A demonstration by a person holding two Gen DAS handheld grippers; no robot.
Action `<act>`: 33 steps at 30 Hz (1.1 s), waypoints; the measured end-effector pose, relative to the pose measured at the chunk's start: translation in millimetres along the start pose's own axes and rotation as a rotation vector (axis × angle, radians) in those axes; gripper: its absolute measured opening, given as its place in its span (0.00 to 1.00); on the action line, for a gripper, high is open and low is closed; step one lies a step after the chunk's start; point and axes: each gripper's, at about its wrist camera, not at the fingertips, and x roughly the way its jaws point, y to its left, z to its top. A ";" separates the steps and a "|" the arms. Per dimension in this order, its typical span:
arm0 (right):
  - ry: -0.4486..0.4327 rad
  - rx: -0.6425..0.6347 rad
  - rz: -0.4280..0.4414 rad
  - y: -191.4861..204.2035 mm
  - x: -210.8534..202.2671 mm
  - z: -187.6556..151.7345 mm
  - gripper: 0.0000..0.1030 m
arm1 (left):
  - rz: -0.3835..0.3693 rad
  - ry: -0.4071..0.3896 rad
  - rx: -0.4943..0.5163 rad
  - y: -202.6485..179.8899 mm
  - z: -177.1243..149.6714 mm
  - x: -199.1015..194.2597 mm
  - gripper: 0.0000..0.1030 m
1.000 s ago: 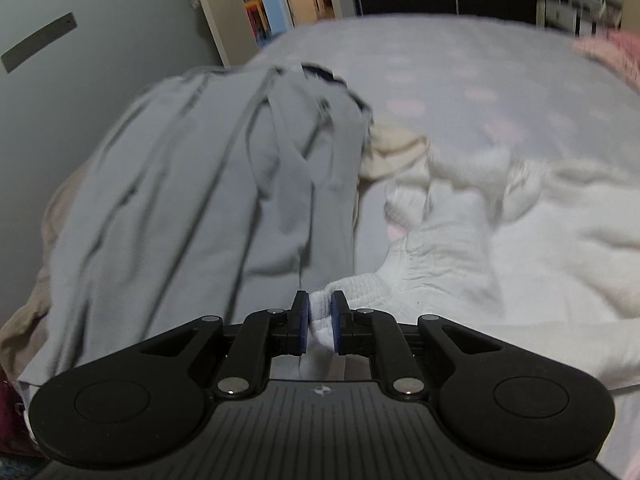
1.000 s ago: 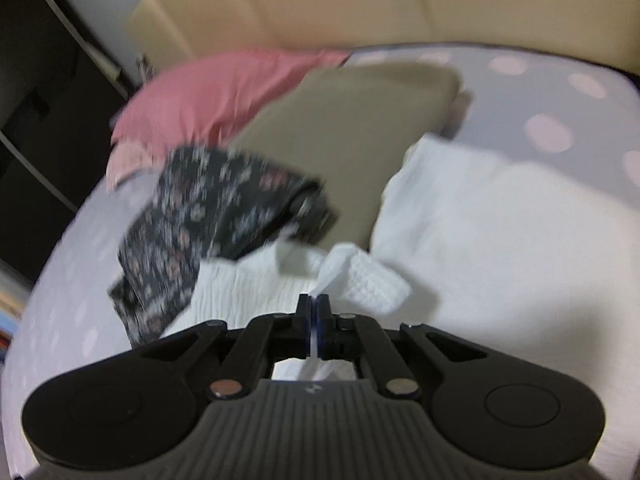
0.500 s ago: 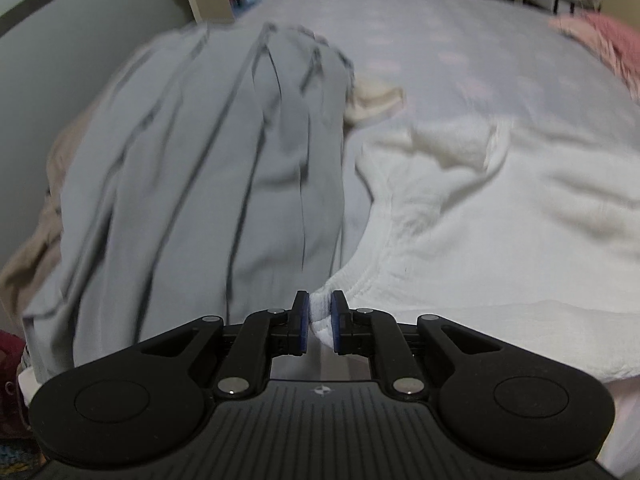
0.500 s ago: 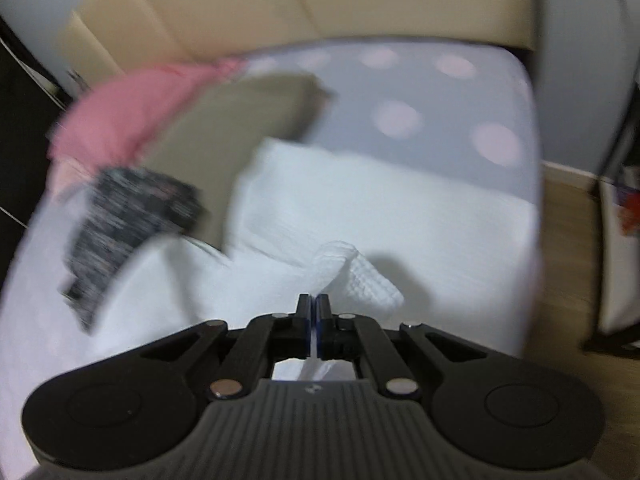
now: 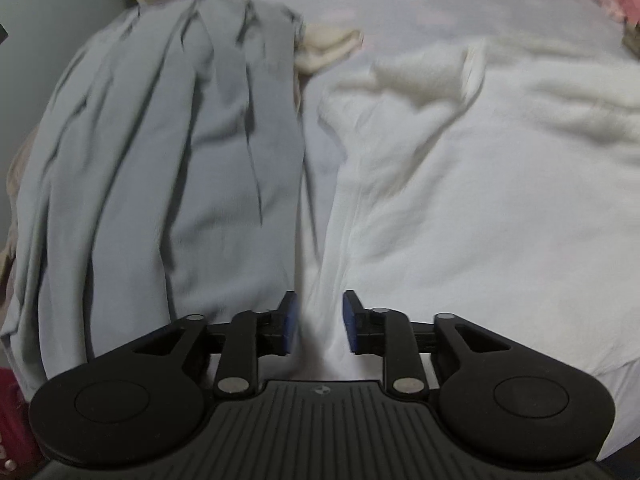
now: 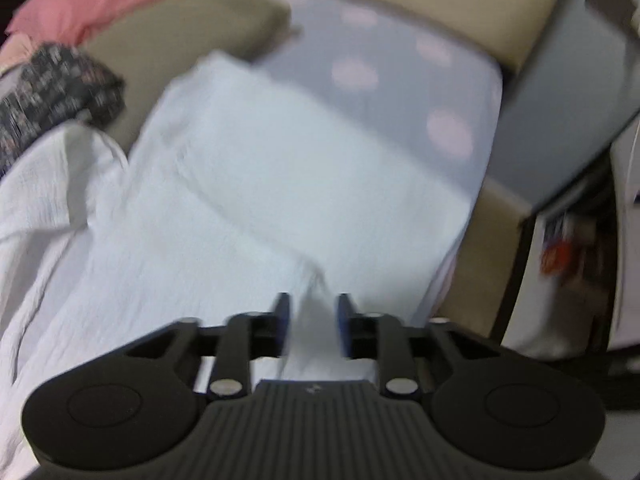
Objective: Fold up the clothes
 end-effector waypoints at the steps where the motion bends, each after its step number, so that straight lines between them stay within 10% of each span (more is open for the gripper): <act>1: -0.028 0.014 0.023 -1.1 -3.7 2.1 0.31 | -0.003 -0.021 0.006 -0.2 5.5 -2.0 0.27; 7: -0.144 0.027 0.189 23.1 -17.6 6.4 0.37 | 0.032 -0.096 0.078 -5.2 49.0 6.5 0.27; 16: -0.250 -0.311 0.279 118.0 -8.2 -4.2 0.40 | 0.100 -0.143 0.213 -18.5 97.5 53.6 0.28; 21: -0.295 -0.605 0.234 182.5 16.0 -24.7 0.40 | 0.082 -0.152 0.277 -22.9 108.8 86.0 0.28; 33: -0.381 -0.869 0.188 249.2 56.7 -45.3 0.41 | 0.061 -0.119 0.305 -36.3 136.1 154.1 0.41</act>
